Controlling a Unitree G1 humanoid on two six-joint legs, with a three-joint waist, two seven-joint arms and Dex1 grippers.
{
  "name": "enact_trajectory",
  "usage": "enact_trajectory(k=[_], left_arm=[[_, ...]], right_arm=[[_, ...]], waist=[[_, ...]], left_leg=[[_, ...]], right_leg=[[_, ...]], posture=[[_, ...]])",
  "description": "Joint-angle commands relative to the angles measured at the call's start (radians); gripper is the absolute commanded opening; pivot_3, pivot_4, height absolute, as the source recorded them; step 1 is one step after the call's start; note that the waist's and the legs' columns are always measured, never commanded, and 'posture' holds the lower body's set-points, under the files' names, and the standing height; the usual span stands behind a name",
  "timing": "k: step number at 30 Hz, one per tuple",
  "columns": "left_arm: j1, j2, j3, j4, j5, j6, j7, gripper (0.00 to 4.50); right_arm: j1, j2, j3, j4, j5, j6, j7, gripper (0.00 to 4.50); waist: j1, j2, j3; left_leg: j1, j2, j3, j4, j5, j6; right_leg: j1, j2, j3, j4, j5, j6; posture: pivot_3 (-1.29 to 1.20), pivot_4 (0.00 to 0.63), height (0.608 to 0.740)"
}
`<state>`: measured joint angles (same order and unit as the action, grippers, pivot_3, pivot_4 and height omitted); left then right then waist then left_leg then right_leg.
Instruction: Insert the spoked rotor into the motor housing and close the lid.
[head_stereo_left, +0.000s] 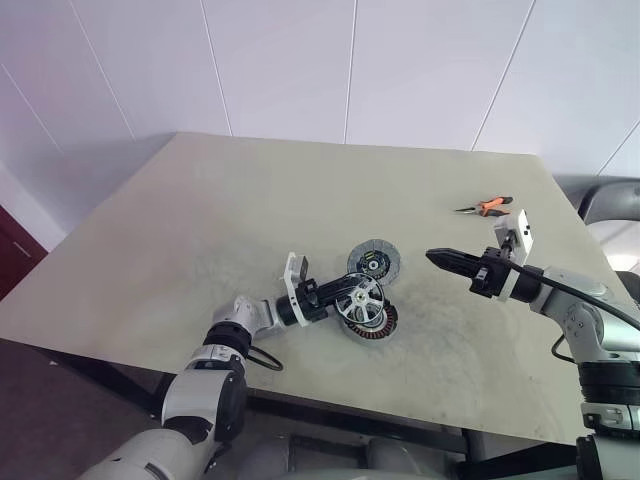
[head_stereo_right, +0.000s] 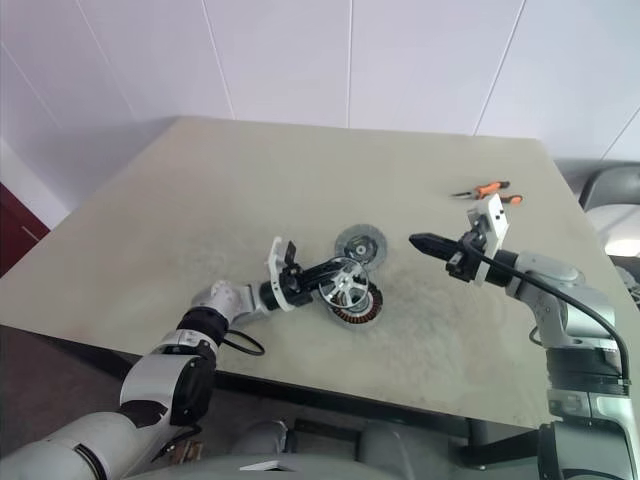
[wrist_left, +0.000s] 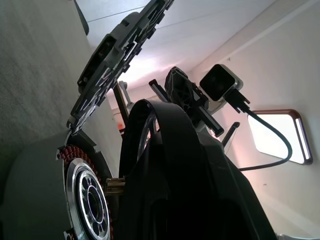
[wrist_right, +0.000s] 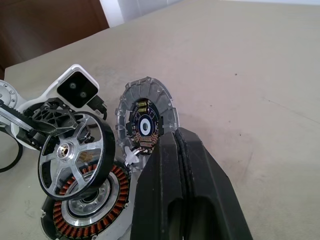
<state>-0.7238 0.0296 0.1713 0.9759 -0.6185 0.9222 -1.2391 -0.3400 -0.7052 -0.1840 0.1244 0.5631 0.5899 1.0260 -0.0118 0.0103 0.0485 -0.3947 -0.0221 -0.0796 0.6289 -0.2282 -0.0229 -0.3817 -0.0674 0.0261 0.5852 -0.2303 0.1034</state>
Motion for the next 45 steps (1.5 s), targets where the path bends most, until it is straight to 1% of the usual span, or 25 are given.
enact_trajectory(k=[1,8,18,27,35,41,42,44,45], left_arm=[[-0.034,-0.006,0.002,0.003,0.004,0.004,-0.03,0.34],[-0.043,-0.016,-0.01,-0.009,0.008,0.015,-0.059,0.34],[-0.086,-0.046,-0.008,0.057,0.055,-0.027,-0.06,0.34],[-0.067,-0.053,-0.036,0.06,0.095,-0.004,-0.084,0.34],[-0.066,-0.052,-0.038,0.062,0.098,0.001,-0.091,0.34],[-0.066,-0.052,-0.038,0.068,0.11,-0.01,-0.078,0.34],[-0.065,-0.051,-0.041,0.066,0.115,-0.015,-0.074,1.07],[-0.064,-0.049,-0.044,0.064,0.123,-0.023,-0.07,1.58],[-0.065,-0.047,-0.045,0.063,0.125,-0.025,-0.069,1.99]], right_arm=[[-0.012,0.005,-0.019,-0.002,0.005,-0.022,0.002,0.0],[-0.005,0.005,-0.018,-0.003,0.005,-0.029,0.004,0.0],[-0.013,0.009,-0.009,0.006,0.001,-0.031,0.004,0.0],[-0.006,0.012,-0.011,0.003,-0.001,-0.033,-0.001,0.0],[-0.007,0.018,-0.008,-0.001,-0.003,-0.031,-0.007,0.0],[-0.008,0.02,-0.01,-0.003,-0.009,-0.034,-0.014,0.0],[-0.008,0.02,-0.01,-0.004,-0.009,-0.034,-0.014,0.0],[-0.007,0.02,-0.01,-0.004,-0.009,-0.035,-0.014,0.0],[-0.007,0.021,-0.009,-0.003,-0.009,-0.035,-0.015,0.0]], waist=[[0.001,0.0,0.0],[0.001,0.0,0.0],[0.0,0.0,0.0],[0.0,0.0,0.0],[0.0,0.0,0.0],[0.0,-0.001,0.0],[0.0,-0.001,0.0],[-0.001,-0.001,0.0],[-0.001,-0.001,0.0]], left_leg=[[0.0,0.0,0.0,0.0,0.0,0.0],[0.0,0.0,0.0,0.0,0.0,0.0],[0.0,0.0,0.0,0.0,0.0,0.0],[0.0,0.0,0.0,0.0,0.0,0.0],[0.001,0.0,0.0,0.001,0.0,0.0],[0.001,0.0,0.0,0.002,0.0,0.0],[0.001,0.0,0.0,0.002,0.0,0.0],[0.001,0.001,0.0,0.002,0.0,0.0],[0.001,0.001,0.0,0.002,0.0,0.0]], right_leg=[[0.0,0.0,0.0,0.0,0.0,0.0],[0.0,0.0,0.0,0.0,0.0,0.0],[0.0,0.0,0.0,0.001,0.0,0.0],[-0.001,0.0,0.0,0.002,0.0,0.0],[-0.001,0.0,0.0,0.004,0.0,0.0],[-0.003,0.001,0.001,0.009,0.0,0.0],[-0.003,0.001,0.001,0.01,0.0,0.0],[-0.004,0.001,0.001,0.011,-0.001,0.001],[-0.003,0.001,0.001,0.011,-0.002,0.002]], posture=[[0.0,0.0,0.74],[0.0,0.0,0.74],[0.0,0.0,0.74],[0.0,0.0,0.74],[0.0,0.0,0.74],[0.0,0.0,0.74],[0.0,0.0,0.74],[0.0,0.0,0.74],[0.0,0.0,0.74]])
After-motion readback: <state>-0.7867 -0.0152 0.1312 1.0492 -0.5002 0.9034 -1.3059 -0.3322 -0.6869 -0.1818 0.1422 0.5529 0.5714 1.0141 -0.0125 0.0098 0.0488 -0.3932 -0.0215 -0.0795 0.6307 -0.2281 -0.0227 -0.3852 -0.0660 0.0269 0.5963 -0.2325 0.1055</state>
